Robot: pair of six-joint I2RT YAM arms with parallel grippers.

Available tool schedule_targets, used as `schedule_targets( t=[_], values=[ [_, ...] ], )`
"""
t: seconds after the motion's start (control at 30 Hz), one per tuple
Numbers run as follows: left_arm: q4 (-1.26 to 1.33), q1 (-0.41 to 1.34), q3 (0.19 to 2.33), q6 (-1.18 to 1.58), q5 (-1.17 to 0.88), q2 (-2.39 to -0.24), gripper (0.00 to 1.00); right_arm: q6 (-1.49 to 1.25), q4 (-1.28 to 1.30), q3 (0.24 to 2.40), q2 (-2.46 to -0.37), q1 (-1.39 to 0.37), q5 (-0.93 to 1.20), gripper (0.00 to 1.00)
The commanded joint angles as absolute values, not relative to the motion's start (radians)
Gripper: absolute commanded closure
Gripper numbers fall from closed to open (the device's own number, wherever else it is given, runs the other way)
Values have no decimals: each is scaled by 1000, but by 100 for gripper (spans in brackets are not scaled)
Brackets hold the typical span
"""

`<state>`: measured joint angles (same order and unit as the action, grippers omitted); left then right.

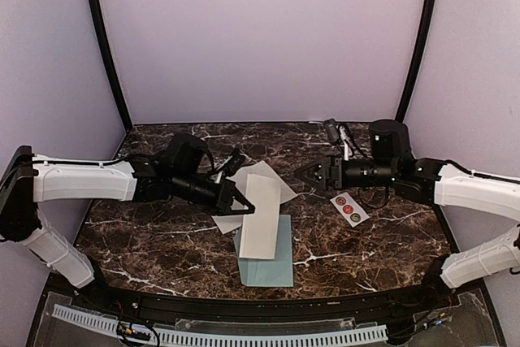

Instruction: Place the letter into the envelope and seal it

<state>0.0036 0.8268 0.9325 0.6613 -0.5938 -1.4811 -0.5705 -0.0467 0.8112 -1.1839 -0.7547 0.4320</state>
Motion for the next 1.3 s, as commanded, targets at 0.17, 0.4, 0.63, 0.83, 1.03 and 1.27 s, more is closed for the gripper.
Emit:
schedule_targets(
  t=[0.17, 0.4, 0.63, 0.83, 1.03, 1.27],
  values=[
    [-170, 782, 886, 675, -582, -1535, 100, -752, -26, 677, -1214, -820, 287, 23],
    [-167, 745, 836, 678, -585, -1533, 100, -760, 26, 686, -1260, -851, 265, 25],
    [-159, 723, 816, 674, -585, -1552, 100, -778, 15, 685, -1290, -862, 264, 27],
    [-143, 717, 782, 678, -588, -1582, 100, -823, 6, 690, -1352, -906, 234, 30],
    [-136, 709, 763, 668, -581, -1608, 100, -859, -16, 693, -1411, -939, 218, 35],
    [-126, 707, 765, 645, -575, -1623, 100, -881, -62, 684, -1452, -946, 217, 37]
  ],
)
